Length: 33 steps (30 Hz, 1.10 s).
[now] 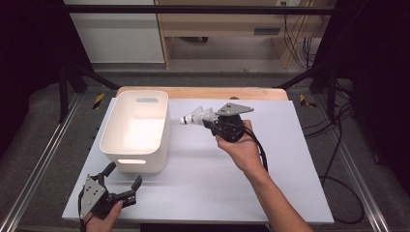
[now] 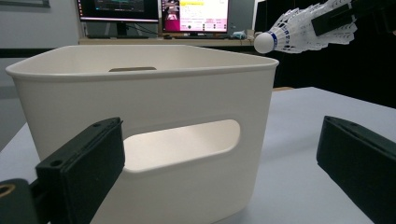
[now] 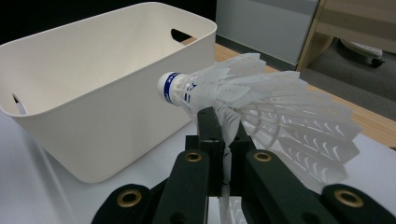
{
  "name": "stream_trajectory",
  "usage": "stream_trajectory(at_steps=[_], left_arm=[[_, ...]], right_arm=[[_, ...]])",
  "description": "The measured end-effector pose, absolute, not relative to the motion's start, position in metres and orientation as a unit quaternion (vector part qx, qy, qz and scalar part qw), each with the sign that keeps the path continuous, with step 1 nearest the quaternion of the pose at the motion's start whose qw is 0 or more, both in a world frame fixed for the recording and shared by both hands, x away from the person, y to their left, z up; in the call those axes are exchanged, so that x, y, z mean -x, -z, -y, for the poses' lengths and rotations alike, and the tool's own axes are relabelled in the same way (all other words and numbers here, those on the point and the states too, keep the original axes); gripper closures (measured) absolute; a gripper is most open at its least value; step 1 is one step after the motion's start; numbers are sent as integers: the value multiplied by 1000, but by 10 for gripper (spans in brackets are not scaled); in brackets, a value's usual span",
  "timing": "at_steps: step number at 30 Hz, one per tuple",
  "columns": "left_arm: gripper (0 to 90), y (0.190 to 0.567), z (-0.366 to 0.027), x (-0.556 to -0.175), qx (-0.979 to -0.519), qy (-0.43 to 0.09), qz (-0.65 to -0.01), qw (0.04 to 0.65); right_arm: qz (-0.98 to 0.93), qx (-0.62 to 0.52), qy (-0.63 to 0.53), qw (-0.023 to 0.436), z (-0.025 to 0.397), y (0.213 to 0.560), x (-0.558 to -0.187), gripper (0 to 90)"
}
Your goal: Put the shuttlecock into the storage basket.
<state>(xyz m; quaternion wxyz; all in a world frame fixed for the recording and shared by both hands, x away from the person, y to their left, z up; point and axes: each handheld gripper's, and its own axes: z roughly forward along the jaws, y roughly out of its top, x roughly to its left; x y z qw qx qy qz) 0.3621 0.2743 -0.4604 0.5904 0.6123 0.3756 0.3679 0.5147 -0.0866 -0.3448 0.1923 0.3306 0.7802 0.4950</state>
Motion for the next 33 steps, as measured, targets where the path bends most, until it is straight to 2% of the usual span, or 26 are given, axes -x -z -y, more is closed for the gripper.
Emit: stream_trajectory(at_steps=[15,33], left_arm=[[12,460,-273,-363,-614,-367,-374,591],[12,460,-272,-363,-615,-367,-371,590]], right_arm=[[-785,-314,-495,199,72,321,-526,896],[-788,-297,-503,194,56,314,-529,896]])
